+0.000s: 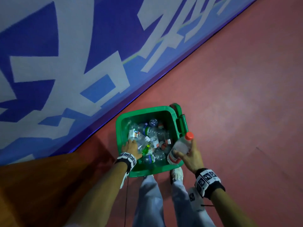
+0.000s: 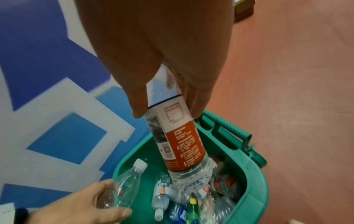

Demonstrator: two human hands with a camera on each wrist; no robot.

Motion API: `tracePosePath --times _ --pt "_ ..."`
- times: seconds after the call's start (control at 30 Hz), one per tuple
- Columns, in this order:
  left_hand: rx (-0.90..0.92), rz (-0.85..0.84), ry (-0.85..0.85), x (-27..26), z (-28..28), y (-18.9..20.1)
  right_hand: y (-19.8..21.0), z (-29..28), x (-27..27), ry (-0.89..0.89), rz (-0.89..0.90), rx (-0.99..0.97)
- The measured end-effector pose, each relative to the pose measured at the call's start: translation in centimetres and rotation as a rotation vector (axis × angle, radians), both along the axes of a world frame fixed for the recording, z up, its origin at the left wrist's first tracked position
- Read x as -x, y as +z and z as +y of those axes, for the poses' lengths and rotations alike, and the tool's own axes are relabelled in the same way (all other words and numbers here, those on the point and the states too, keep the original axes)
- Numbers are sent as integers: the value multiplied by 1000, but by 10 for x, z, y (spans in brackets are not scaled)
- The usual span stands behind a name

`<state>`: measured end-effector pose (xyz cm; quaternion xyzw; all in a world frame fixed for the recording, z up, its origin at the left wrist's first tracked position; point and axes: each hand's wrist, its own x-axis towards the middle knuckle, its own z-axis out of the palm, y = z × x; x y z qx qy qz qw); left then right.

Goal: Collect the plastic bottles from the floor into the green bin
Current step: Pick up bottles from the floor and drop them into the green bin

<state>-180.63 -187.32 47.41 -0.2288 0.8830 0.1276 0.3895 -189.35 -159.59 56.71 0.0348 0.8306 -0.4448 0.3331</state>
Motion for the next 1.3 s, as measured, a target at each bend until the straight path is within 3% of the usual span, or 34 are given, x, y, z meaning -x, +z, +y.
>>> tracePosePath --times 0.2,0.33,0.43,0.53,0.67,0.83,1.13,1.3 --pt "-94 12 -23 -5 -5 -23 -43 -30 16 56 -136 -131" --pt "-134 23 24 -19 -12 -10 -75 -64 41 354 -208 -292" --pt "-143 53 81 -27 -22 6 -120 -83 64 429 -233 -411" --pt "-163 87 127 -33 -35 20 -139 -98 76 439 -274 -508" --pt "-206 138 219 -30 -49 40 -108 -132 79 437 -209 -506" --pt "-285 262 322 -9 -61 86 -51 -160 67 337 -119 -248" --pt "-385 806 317 21 -60 249 130 -157 36 124 235 83" --pt "-428 1019 248 2 -48 328 220 -135 11 98 270 280"
